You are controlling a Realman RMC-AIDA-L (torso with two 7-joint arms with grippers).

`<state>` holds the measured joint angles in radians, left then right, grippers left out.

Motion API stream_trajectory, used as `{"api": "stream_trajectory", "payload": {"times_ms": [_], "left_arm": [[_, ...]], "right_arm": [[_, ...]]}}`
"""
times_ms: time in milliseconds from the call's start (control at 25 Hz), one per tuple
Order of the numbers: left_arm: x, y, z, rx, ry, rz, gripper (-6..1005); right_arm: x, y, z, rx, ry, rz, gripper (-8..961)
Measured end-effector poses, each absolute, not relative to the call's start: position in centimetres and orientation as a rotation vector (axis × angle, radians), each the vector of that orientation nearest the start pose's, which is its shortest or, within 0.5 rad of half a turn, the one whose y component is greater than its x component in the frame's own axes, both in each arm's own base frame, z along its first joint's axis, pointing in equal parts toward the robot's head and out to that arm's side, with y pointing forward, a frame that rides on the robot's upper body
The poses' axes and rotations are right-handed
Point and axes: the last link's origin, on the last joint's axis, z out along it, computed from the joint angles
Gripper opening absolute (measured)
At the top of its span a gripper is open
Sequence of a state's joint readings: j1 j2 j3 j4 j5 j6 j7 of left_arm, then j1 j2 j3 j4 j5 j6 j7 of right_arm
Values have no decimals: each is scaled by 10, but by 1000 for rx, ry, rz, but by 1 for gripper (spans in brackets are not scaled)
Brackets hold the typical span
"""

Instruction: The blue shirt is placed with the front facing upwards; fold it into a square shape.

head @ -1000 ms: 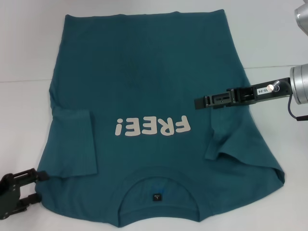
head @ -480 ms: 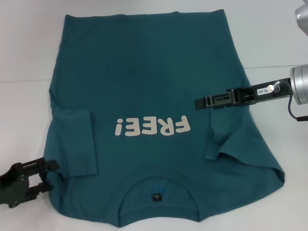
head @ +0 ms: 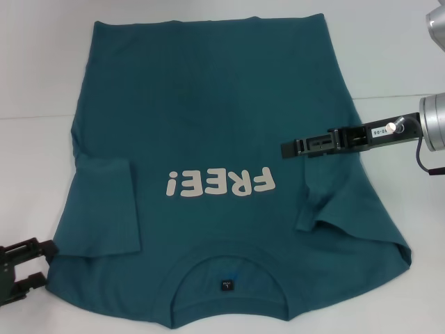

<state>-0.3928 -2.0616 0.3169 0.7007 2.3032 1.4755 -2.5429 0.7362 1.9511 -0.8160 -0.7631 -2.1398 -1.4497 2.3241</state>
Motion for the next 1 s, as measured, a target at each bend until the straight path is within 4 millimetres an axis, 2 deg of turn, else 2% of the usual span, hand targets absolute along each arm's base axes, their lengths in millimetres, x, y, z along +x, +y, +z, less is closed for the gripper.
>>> {"api": "stream_trajectory", "payload": {"times_ms": [280,480,800,1000], "left_arm": [[-373,283,46,1858,2733,972,739],[-374,283,42,1839,2752,942,738],[-371,285,34,1835,2738,904,735],[-362,291,27,1846,2692,889,734]], "right_arm": [[216,407,48,-2495,1438,445,885],[216,407,48,-2493,1437,445,882],[216,408,48,-2489,1435,447,878],[216,408,48,-2490,1432,446,875]]}}
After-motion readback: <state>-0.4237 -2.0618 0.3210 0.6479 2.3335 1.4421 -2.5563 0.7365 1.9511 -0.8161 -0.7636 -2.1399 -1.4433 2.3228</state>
